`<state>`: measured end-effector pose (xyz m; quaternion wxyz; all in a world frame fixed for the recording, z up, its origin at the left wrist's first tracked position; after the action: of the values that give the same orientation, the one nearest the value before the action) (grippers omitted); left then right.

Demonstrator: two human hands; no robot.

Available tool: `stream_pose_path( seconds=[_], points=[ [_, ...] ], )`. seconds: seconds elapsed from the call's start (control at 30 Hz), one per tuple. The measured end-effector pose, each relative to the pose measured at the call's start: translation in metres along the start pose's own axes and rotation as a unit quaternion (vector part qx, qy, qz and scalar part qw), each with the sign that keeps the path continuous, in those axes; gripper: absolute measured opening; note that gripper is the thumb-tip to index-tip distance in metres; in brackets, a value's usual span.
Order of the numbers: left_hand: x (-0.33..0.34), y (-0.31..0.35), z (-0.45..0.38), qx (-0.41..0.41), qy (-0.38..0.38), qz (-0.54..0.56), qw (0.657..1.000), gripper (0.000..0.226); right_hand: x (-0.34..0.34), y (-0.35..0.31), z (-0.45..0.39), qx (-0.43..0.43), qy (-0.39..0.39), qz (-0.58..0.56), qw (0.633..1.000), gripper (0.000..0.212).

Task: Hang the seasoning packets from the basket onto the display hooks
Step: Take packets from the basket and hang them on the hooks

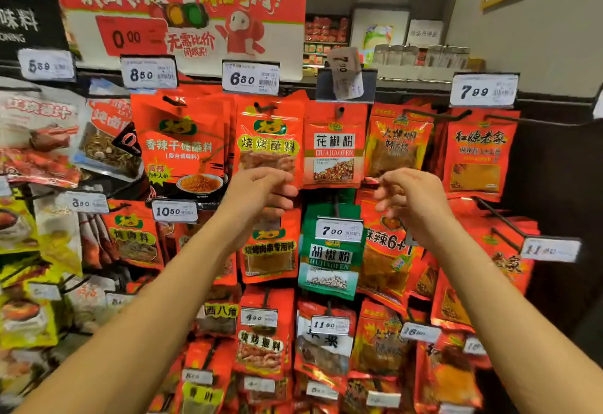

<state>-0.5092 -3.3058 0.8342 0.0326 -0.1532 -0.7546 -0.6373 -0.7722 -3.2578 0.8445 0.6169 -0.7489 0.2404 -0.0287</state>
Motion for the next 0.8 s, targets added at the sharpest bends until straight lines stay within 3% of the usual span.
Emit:
stream_pose_path(
  seconds=[0.13, 0.33, 0.6, 0.8],
  points=[
    [-0.030, -0.059, 0.045, -0.062, 0.021, 0.005, 0.998, 0.022, 0.008, 0.056, 0.061, 0.064, -0.051, -0.019, 0.996, 0.022],
    [-0.066, -0.187, 0.129, -0.241, 0.107, 0.024, 0.964, 0.019, 0.043, 0.192, 0.141, 0.263, -0.108, -0.013, 0.959, 0.023],
    [-0.109, -0.373, 0.268, -0.467, 0.236, -0.017, 0.852, 0.014, 0.087, 0.385, 0.275, 0.451, -0.209, 0.134, 0.857, 0.020],
    [-0.139, -0.500, 0.369, -0.590, 0.282, -0.014, 0.757, 0.013, 0.118, 0.538, 0.374, 0.555, -0.237, 0.192, 0.774, 0.010]
  ],
)
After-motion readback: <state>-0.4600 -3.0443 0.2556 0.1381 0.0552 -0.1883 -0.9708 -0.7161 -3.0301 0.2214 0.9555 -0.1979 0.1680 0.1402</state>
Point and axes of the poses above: each hand's wrist, its own z-axis away from the middle knuckle, its own x-axis out of the palm, y = z × x, the point moved 1 cm from there along -z, towards the middle knuckle, and after that the axes turned 13 degrees about z, right-handed, at the moved point
